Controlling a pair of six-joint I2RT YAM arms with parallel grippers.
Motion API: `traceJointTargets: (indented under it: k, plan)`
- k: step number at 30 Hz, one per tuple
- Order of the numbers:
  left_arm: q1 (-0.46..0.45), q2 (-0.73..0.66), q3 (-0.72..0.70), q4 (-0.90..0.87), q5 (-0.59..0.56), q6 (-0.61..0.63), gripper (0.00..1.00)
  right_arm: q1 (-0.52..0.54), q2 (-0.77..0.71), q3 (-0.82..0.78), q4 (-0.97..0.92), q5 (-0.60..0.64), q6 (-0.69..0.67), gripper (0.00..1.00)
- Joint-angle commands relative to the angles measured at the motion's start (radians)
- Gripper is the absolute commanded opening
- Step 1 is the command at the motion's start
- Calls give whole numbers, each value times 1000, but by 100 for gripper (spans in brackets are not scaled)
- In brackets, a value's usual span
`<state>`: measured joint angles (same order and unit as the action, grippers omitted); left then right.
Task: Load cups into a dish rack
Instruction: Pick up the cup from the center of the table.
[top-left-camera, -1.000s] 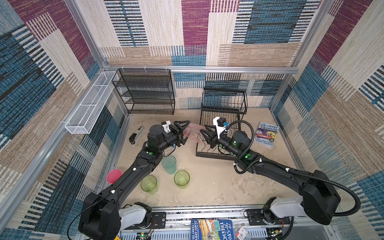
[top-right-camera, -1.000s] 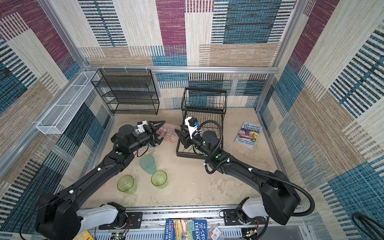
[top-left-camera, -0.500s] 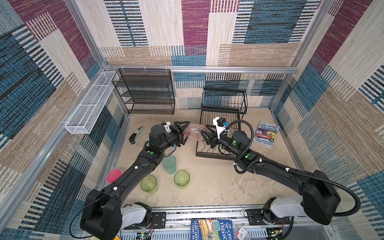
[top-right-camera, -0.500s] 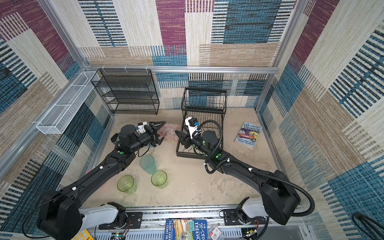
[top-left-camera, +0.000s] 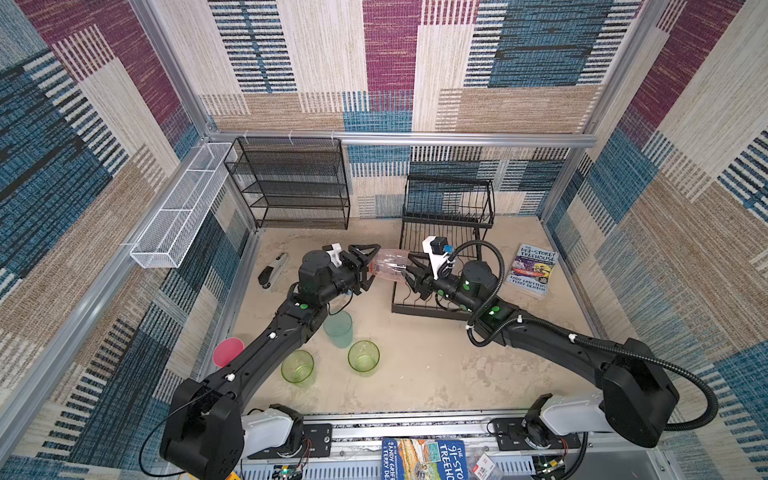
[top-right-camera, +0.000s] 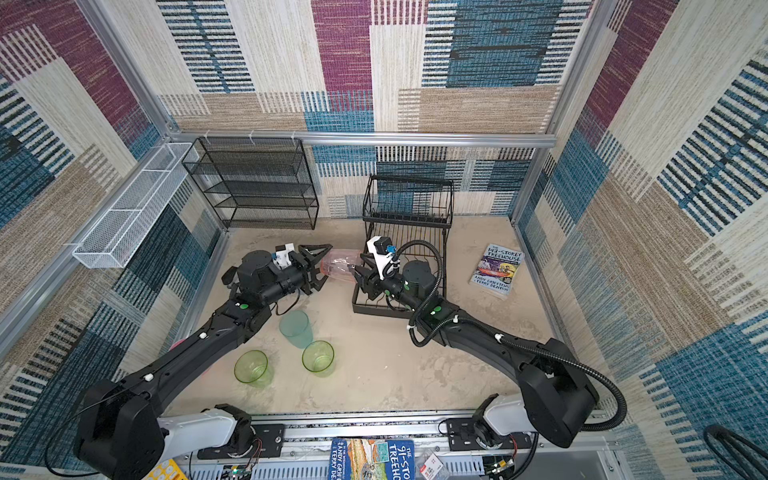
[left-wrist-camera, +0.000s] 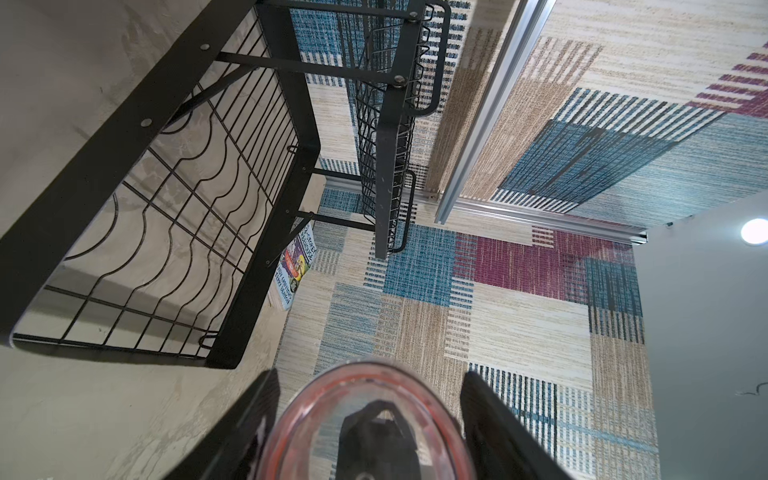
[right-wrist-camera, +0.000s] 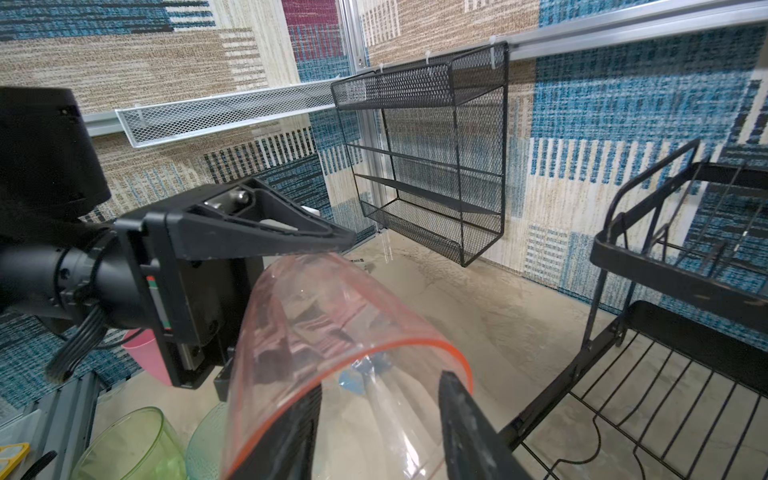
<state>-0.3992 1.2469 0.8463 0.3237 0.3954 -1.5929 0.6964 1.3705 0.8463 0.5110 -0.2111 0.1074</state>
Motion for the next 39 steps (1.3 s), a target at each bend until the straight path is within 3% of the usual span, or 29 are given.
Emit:
traceJointTargets:
  k: [1,10,29,33,39]
  plan:
    - [0,-13,-5,19,-1,36,51,0,-1,16,34,-68,9,48]
    - [1,-25,-9,32,23,39,51,2,18,35,65,-165,24,47]
    - [1,-74,-5,16,40,53,52,2,65,91,81,-205,58,46]
    - [1,-82,-4,9,59,57,56,2,69,91,98,-223,60,47]
    - [1,-89,-1,14,88,64,70,2,75,96,104,-241,60,46]
